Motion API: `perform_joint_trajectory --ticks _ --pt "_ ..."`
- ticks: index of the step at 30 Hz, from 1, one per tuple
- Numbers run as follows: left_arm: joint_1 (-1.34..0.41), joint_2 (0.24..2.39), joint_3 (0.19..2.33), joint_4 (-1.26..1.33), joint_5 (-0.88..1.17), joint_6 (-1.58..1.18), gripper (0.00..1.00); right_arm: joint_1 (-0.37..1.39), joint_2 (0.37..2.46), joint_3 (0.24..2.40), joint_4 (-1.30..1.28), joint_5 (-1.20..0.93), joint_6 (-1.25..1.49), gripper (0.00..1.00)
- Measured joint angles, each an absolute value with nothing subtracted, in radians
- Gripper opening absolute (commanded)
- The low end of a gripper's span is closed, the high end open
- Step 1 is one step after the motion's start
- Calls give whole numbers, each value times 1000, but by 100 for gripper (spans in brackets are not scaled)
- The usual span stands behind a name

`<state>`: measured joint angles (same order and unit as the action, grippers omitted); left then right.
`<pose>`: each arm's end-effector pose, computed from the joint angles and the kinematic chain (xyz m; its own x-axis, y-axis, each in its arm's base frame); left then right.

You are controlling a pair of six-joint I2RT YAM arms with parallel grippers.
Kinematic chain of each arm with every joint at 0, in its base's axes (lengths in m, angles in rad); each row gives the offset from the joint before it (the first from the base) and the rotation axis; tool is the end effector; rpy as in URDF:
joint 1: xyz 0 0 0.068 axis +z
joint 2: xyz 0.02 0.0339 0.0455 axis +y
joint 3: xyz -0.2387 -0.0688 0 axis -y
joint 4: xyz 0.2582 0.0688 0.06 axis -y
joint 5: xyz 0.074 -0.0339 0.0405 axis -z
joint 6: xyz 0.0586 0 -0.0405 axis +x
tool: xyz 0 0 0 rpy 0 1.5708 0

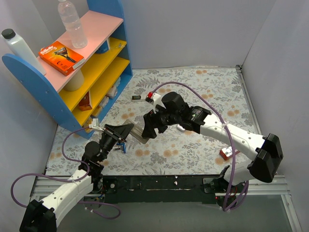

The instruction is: Load the batteries into the remote control

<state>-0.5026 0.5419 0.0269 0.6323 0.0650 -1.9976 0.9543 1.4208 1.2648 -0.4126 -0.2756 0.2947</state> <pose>0.1746 -0.1003 0.1772 -0.5315 -0.7444 0.4042 -0.1290 -0.4005 -0.9072 0.1943 0.3018 0.2985 -0.5645 -0.3131 -0.7638 -0.7877 0.4810 0.3850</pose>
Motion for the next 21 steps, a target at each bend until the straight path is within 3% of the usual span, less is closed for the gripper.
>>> perform_joint_trajectory --ticks 11,21 --pt "-503 535 27 680 89 -1998 0 888 1420 1142 -222 -475 369 68" --pt "-503 536 27 692 96 -1992 0 857 1420 1063 -83 -606 432 35"
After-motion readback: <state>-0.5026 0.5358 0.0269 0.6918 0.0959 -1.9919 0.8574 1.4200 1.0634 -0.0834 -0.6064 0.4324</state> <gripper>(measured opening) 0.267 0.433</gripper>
